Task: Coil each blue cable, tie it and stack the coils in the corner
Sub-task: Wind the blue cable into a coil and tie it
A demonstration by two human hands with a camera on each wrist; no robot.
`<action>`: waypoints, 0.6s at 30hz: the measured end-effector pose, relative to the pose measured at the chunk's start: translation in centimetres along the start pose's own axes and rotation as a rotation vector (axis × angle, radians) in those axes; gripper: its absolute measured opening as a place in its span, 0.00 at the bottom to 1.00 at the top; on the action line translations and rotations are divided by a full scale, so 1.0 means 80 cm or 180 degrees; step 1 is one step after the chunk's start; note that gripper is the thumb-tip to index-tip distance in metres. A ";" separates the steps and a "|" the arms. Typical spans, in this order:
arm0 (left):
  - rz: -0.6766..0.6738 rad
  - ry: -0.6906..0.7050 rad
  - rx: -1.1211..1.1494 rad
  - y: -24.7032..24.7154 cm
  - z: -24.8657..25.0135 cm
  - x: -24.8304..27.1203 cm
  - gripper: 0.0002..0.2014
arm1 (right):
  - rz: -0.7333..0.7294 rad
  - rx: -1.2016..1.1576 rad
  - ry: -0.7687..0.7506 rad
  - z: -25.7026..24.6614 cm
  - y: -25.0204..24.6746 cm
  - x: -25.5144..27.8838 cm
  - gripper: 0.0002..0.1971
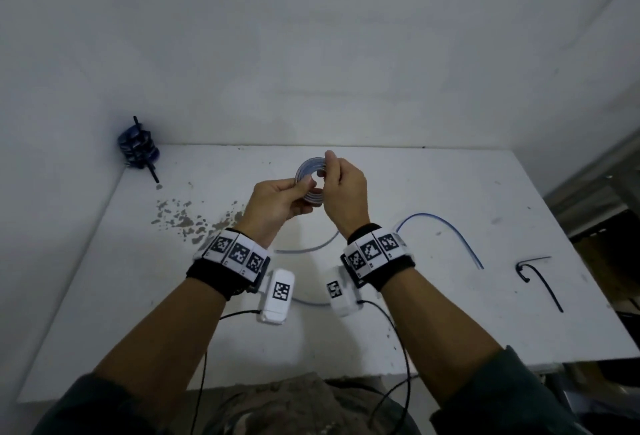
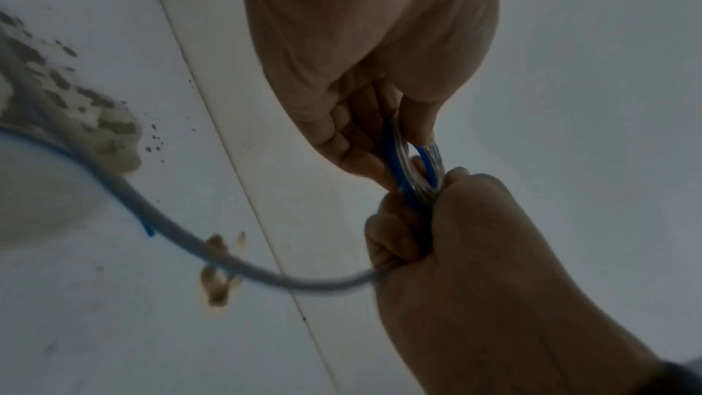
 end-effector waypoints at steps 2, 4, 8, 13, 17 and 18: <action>-0.0336 -0.0070 -0.0425 -0.014 0.006 0.002 0.12 | -0.0681 0.0541 -0.0322 -0.002 -0.006 -0.010 0.19; -0.0443 0.0064 -0.0907 -0.022 0.018 0.003 0.10 | -0.1474 0.1008 -0.0674 -0.010 -0.009 -0.014 0.18; -0.0396 0.0364 -0.1339 -0.017 0.038 0.003 0.07 | -0.1802 0.1101 -0.0742 -0.019 -0.015 -0.019 0.21; 0.0369 0.0955 -0.1009 0.001 0.041 0.006 0.03 | -0.0504 0.0593 -0.0522 -0.016 -0.008 -0.005 0.23; 0.0906 0.1076 -0.0806 0.005 0.032 0.002 0.03 | 0.0413 -0.0420 0.0269 -0.003 0.004 0.017 0.25; 0.1018 0.1057 -0.0789 0.004 0.030 0.001 0.04 | 0.0481 -0.0596 0.0330 -0.001 0.006 0.019 0.24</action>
Point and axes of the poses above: each hand's wrist, its own x-axis away from the middle knuckle, its own y-axis out of the palm, z = x × y, the point moved 3 cm from there along -x, towards the middle knuckle, and after that the axes turned 1 degree about -x, right-handed, at the moved point
